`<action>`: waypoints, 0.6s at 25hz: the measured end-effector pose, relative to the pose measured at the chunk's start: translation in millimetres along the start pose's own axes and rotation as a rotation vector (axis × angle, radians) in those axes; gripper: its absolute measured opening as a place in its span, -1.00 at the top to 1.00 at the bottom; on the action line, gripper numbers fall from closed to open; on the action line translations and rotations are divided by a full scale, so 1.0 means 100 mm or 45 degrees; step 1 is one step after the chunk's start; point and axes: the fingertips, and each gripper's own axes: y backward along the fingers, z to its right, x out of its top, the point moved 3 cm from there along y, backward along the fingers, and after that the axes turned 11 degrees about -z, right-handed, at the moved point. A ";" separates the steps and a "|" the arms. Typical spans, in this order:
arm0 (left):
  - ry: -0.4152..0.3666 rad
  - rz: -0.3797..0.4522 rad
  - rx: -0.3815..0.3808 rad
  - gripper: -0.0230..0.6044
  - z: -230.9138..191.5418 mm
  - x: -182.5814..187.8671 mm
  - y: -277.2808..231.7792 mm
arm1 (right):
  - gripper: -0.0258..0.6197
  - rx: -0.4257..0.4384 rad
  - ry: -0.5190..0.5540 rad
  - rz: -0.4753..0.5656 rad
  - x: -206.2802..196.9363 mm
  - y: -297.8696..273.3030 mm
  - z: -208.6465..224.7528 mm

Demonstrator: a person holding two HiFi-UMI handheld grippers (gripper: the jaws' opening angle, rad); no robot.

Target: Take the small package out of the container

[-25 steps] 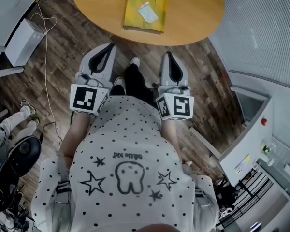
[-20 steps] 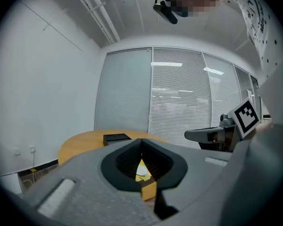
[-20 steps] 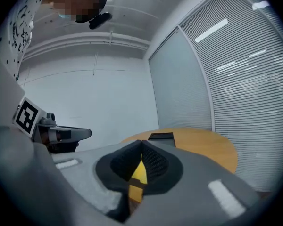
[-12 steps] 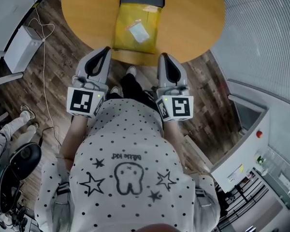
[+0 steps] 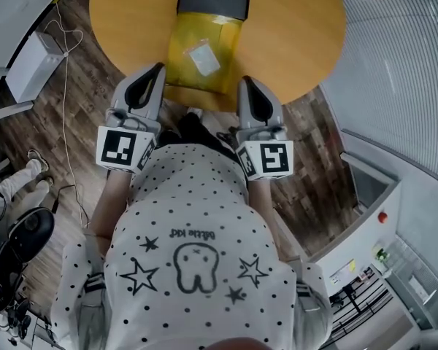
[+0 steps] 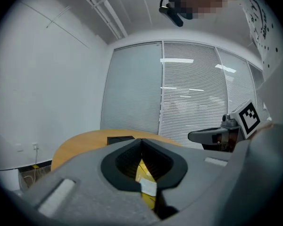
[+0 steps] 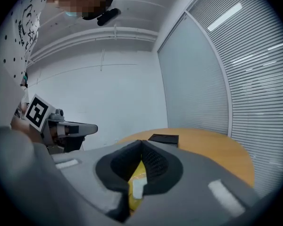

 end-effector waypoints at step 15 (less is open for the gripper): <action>0.016 0.010 -0.016 0.90 0.01 0.03 0.04 | 0.91 -0.026 0.005 -0.061 -0.12 0.01 0.04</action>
